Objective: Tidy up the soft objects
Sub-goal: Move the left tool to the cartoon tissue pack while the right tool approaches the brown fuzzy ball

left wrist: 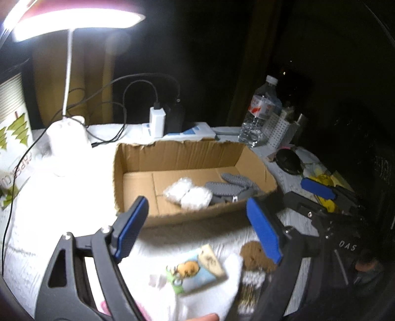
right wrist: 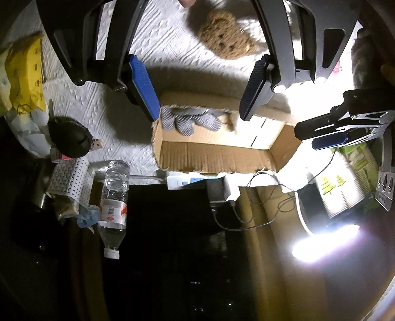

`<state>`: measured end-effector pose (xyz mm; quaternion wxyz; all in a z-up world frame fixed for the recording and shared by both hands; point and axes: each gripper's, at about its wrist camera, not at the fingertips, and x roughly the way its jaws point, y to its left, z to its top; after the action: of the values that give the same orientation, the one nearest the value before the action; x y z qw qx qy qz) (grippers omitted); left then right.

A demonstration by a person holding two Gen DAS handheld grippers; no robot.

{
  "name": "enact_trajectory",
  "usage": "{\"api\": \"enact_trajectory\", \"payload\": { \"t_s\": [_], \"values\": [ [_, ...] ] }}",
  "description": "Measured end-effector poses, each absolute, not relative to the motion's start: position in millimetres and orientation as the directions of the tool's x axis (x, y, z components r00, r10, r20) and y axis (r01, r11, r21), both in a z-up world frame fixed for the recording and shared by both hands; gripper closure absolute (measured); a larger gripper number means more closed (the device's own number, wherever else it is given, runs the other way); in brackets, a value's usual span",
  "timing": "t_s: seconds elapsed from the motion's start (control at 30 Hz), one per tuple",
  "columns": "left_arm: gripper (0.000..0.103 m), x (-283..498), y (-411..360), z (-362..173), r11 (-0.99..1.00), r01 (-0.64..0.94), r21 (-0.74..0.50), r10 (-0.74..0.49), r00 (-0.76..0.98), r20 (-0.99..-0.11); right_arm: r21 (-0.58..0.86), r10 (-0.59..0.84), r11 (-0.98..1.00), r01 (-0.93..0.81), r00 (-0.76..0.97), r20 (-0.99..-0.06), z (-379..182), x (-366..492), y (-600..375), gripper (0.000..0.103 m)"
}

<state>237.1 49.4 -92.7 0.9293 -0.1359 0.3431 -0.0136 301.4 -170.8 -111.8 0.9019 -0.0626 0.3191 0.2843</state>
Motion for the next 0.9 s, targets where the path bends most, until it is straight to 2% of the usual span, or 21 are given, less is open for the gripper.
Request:
{"api": "enact_trajectory", "payload": {
  "t_s": [0.47, 0.6, 0.9],
  "values": [
    [0.02, 208.0, 40.8, -126.3, 0.966, -0.074, -0.248, -0.124, 0.706, -0.697, 0.098, 0.464, 0.837, -0.539, 0.602, -0.65, -139.6, 271.6, -176.2, 0.033],
    [0.013, 210.8, 37.3, -137.0, 0.965, -0.076, -0.252, -0.135, 0.681, -0.72, 0.117, 0.468, 0.837, -0.535, 0.587, -0.66, -149.2, 270.9, -180.5, 0.033],
    [0.012, 223.2, 28.4, -154.4, 0.968, -0.101, -0.229, -0.114, 0.637, -0.762, 0.16, 0.484, 0.831, -0.533, 0.55, -0.681, -167.8, 277.1, -184.6, 0.033]
  ]
}}
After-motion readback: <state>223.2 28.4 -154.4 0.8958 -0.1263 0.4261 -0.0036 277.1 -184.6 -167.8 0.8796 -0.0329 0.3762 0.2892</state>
